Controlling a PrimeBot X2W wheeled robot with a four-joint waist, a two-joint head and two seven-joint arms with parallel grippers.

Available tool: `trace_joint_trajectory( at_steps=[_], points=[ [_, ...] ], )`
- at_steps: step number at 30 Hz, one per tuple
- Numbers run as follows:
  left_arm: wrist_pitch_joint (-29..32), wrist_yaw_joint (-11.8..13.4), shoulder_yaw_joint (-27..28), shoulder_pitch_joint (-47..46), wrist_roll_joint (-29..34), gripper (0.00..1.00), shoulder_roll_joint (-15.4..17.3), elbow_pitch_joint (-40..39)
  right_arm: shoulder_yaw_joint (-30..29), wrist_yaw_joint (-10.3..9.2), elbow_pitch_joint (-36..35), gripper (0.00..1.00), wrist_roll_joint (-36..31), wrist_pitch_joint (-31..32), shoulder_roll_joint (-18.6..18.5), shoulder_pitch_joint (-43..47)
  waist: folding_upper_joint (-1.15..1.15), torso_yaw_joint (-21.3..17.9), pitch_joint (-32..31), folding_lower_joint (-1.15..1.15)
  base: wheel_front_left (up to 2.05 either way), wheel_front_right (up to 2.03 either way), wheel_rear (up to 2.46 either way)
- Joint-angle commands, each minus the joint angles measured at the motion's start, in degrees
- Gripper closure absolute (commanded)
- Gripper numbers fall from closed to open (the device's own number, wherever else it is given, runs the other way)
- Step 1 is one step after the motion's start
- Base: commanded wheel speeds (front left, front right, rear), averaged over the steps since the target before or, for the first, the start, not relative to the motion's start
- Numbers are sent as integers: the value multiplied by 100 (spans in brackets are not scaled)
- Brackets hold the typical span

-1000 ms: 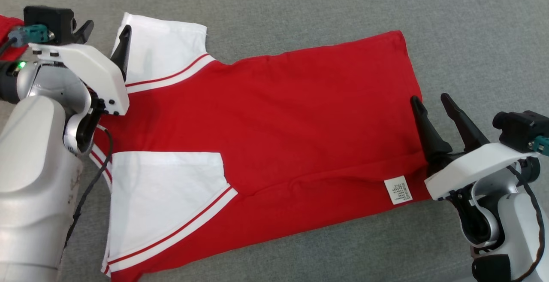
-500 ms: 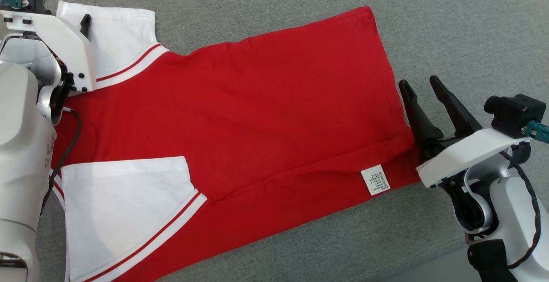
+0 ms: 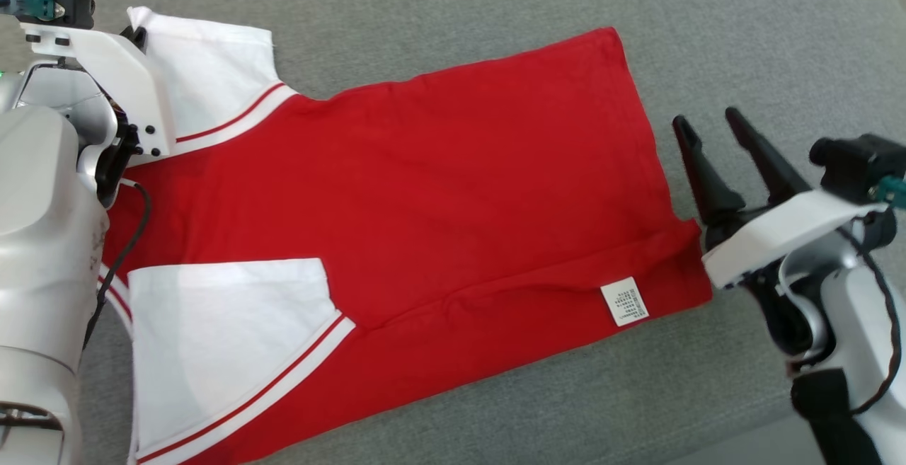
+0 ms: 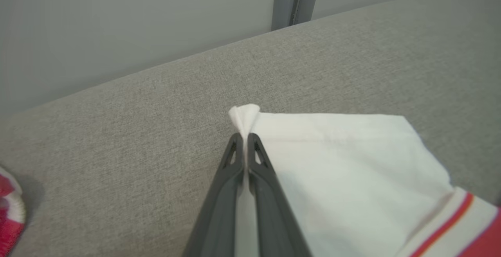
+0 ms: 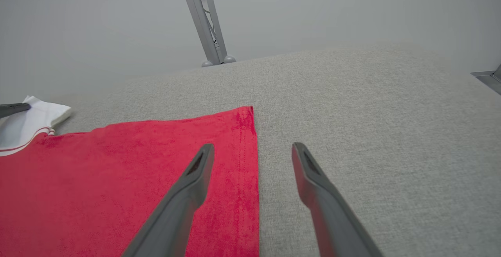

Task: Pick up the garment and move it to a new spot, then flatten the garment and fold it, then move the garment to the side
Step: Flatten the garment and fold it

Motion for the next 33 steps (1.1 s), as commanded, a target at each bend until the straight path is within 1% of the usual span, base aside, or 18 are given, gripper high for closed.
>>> trace_joint_trajectory(
  at_steps=[1,4,8,10,15,20,27,29,30,31,32,33],
  points=[
    [-78,-52,10,-37,-43,100,-20,-12,-1,3,65,0,-38,32,-82,-153,0,100,-90,0,0,0,0],
    [-282,-155,6,-8,-162,100,-114,-102,38,3,338,0,-204,169,-278,-476,0,274,-173,0,0,0,0],
    [-502,-250,-75,76,-259,100,-227,-296,80,3,942,0,-398,366,-532,-1043,0,570,-210,0,0,0,0],
    [-582,-275,-135,84,-296,100,-259,-441,184,3,1292,0,-520,464,-667,-1335,0,736,-187,0,0,0,0],
    [-734,-316,-280,211,-415,100,-379,-836,548,2,2143,0,-541,805,-895,-1916,0,1113,-92,0,0,0,0],
    [-865,-316,-455,342,-478,100,-426,-1245,821,2,2822,0,-396,990,-1000,-2355,0,1363,20,0,0,0,0],
    [-867,-322,-549,460,-590,100,-412,-1526,1222,2,3491,0,-96,1249,-989,-2771,0,1490,87,0,0,0,0],
    [-847,-321,-558,497,-613,100,-397,-1566,1336,1,3614,36,-5,1296,-995,-2836,0,1491,87,0,0,0,0],
    [-834,-317,-564,512,-612,100,-386,-1580,1395,1,3655,36,34,1305,-1004,-2860,0,1486,85,0,0,0,0],
    [-828,-315,-568,527,-621,100,-382,-1597,1453,1,3687,56,74,1305,-1013,-2881,0,1482,80,0,0,0,0],
    [-823,-310,-571,533,-633,100,-378,-1612,1517,1,3716,60,119,1301,-1020,-2897,0,1477,77,0,0,0,0],
    [-823,-310,-571,533,-633,100,-378,-1612,1517,1,3716,60,119,1301,-1020,-2897,0,1477,77,0,0,0,0]
  ],
)
